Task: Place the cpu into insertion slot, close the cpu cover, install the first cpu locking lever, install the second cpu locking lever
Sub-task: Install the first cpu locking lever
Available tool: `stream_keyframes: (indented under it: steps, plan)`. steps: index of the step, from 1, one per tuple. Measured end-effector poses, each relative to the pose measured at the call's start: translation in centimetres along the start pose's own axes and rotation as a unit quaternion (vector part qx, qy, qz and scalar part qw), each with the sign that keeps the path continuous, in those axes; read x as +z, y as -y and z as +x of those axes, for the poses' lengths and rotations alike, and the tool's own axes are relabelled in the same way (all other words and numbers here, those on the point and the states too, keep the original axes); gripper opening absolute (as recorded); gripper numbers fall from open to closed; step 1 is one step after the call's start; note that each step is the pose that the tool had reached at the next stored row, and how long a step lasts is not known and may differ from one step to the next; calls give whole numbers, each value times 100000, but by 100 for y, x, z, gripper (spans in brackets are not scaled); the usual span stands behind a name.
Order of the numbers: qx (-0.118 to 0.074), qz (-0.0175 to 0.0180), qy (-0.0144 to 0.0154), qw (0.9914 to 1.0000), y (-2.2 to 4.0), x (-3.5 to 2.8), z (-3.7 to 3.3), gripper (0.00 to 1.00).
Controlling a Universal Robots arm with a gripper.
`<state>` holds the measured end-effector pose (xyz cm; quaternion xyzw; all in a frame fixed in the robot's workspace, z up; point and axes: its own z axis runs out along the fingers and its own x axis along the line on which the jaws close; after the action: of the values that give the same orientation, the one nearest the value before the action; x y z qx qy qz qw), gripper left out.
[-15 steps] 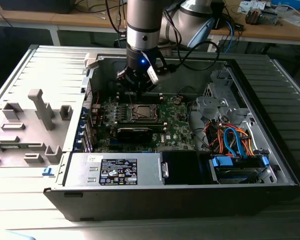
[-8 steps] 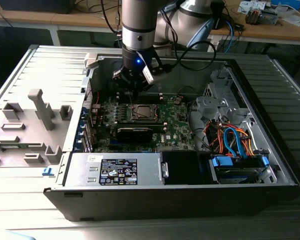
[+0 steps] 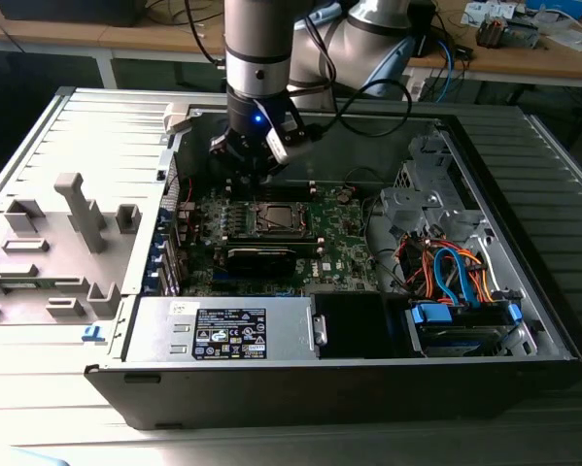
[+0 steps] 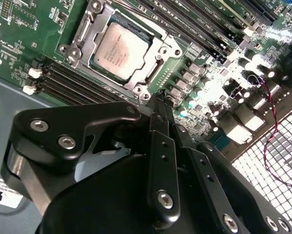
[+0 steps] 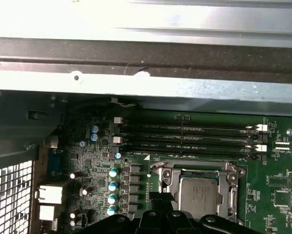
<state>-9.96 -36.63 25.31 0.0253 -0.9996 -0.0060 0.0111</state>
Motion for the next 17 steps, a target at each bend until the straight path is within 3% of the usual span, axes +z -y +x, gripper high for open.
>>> stream_keyframes:
  steps: [14,17]
  plan:
    - [301,-580,159,99998,-6,2,114,11]
    - [484,-696,235,99996,-10,3,165,11]
